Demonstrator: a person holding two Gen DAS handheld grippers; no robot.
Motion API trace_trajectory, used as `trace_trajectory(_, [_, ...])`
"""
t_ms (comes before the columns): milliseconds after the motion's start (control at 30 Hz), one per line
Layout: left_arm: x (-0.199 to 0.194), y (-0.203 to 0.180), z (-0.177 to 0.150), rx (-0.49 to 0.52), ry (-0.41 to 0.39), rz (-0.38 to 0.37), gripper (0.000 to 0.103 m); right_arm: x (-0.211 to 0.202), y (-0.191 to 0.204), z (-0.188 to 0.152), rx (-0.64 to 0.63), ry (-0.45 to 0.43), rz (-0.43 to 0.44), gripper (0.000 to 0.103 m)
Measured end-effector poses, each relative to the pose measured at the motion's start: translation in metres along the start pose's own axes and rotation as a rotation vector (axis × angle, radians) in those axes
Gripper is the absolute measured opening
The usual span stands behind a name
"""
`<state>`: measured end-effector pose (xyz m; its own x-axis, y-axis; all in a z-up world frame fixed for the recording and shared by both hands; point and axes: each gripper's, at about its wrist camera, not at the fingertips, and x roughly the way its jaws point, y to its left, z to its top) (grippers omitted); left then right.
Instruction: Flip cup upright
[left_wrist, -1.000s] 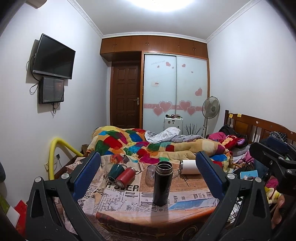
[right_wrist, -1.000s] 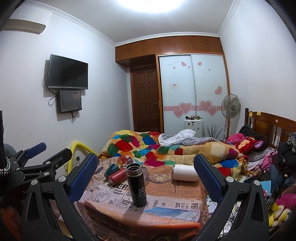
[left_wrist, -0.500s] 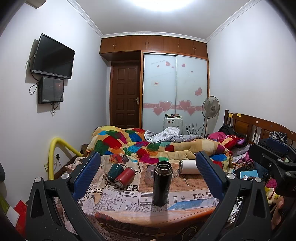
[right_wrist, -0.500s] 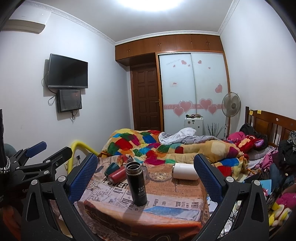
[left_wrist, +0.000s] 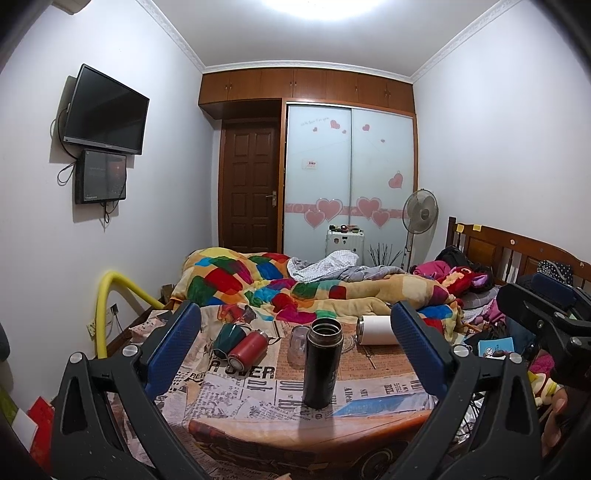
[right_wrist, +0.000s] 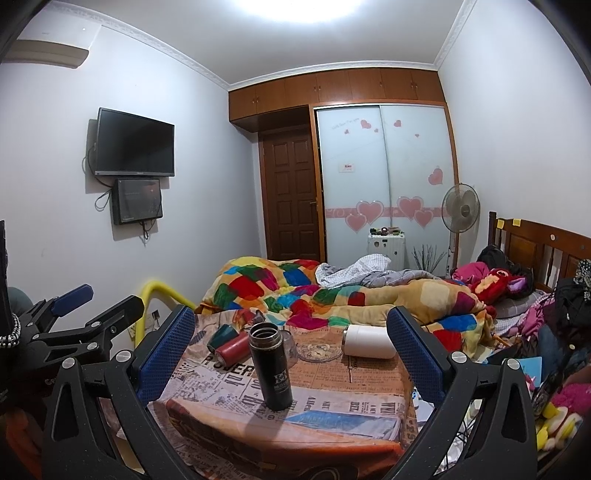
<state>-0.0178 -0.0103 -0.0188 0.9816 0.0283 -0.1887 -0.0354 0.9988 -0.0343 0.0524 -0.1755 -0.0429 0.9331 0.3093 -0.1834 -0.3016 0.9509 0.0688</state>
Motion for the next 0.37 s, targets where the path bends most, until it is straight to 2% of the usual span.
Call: trace_trajectory(367, [0.0045,0.0035,-0.0081,-0.022,0.019,0.004,0.103,0.0108,0.0048,0.002,-0.001,0.026,-0.006,0.103])
